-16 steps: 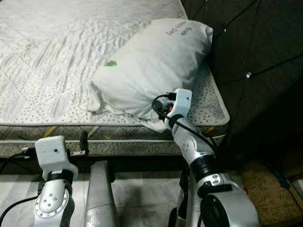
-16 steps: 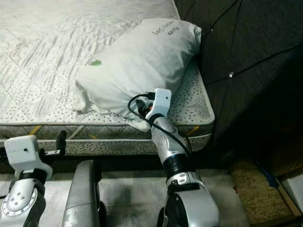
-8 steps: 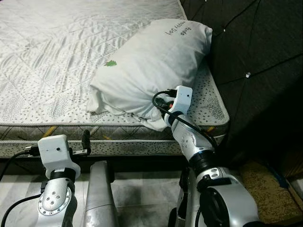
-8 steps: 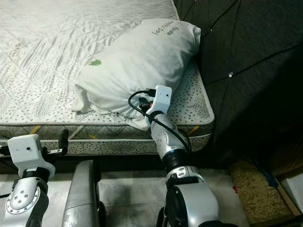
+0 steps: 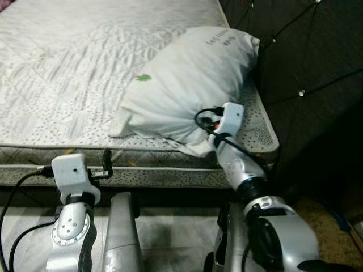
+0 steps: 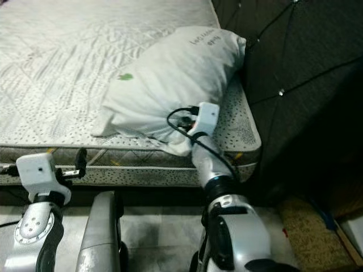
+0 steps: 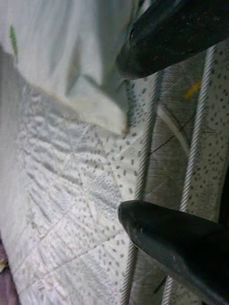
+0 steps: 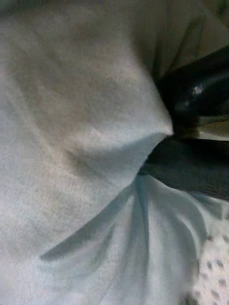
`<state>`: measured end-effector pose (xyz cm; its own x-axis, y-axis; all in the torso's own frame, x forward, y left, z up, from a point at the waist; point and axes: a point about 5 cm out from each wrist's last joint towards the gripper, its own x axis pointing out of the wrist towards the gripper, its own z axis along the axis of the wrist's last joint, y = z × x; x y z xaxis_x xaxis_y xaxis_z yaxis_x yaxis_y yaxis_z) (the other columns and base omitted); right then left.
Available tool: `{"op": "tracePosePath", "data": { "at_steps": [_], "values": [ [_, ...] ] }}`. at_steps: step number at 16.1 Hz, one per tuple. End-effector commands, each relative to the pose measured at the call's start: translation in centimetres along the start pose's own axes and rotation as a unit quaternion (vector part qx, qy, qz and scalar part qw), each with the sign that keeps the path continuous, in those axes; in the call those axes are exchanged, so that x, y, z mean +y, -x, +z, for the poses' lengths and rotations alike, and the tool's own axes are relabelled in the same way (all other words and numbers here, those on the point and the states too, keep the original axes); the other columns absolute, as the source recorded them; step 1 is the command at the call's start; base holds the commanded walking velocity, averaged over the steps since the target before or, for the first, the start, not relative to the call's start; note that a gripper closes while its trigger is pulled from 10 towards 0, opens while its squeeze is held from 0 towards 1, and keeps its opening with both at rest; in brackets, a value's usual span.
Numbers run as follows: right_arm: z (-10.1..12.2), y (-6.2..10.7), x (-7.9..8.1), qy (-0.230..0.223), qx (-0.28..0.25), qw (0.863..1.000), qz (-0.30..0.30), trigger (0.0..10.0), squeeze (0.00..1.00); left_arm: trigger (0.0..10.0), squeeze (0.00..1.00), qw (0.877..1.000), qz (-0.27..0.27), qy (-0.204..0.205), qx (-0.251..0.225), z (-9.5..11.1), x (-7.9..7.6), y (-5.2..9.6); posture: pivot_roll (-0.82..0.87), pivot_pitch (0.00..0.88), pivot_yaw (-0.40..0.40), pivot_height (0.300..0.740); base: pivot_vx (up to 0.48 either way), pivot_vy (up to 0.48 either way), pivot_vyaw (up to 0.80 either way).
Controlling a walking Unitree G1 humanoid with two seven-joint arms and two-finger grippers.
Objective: Clean up the room
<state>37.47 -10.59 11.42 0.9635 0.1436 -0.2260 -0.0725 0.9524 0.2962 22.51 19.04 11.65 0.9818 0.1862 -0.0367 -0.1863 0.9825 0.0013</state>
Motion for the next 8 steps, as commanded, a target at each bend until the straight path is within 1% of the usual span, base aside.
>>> {"op": "tracePosePath", "data": {
  "at_steps": [1,2,3,5,6,7,8],
  "values": [
    [3.6,0.0,-2.5,0.027,-0.068,0.996,-0.043,0.0,0.0,10.0,0.0,1.0,0.008,-0.005,0.005,-0.4,0.3,0.0,0.08,0.0,-0.046,0.507,0.0,0.0,0.0],
    [6.0,0.4,-4.8,0.072,-0.111,0.989,-0.07,0.0,0.0,10.0,0.0,1.0,0.001,-0.006,0.005,-0.7,-0.2,-0.1,0.07,0.0,-0.046,0.507,0.0,0.0,0.0],
    [7.2,0.8,-6.2,0.084,-0.13,0.984,-0.087,0.0,0.0,10.0,0.0,1.0,-0.002,-0.006,0.005,-0.7,-0.3,-0.1,0.07,0.0,-0.041,0.507,0.0,0.0,0.0],
    [9.9,1.9,-9.5,0.091,-0.167,0.971,-0.142,0.0,0.0,10.0,0.0,1.0,-0.006,-0.005,0.006,-0.8,-0.5,-0.2,0.06,0.0,-0.029,0.507,0.0,0.0,0.0],
    [11.0,2.4,-10.7,0.095,-0.184,0.965,-0.16,0.0,0.0,10.0,0.0,1.0,-0.007,-0.005,0.005,-0.7,-0.5,-0.3,0.05,0.0,-0.025,0.507,0.0,0.0,0.0],
    [12.9,3.6,-12.7,0.104,-0.21,0.954,-0.187,0.0,0.0,10.0,0.0,1.0,-0.008,-0.007,0.002,-0.7,-0.4,-0.6,0.04,0.0,-0.02,0.507,0.0,0.0,0.0],
    [13.4,4.1,-13.4,0.109,-0.218,0.95,-0.194,0.0,0.0,10.0,0.0,1.0,-0.008,-0.007,0.001,-0.7,-0.4,-0.7,0.04,0.0,-0.019,0.507,0.0,0.0,0.0]
  ]
}}
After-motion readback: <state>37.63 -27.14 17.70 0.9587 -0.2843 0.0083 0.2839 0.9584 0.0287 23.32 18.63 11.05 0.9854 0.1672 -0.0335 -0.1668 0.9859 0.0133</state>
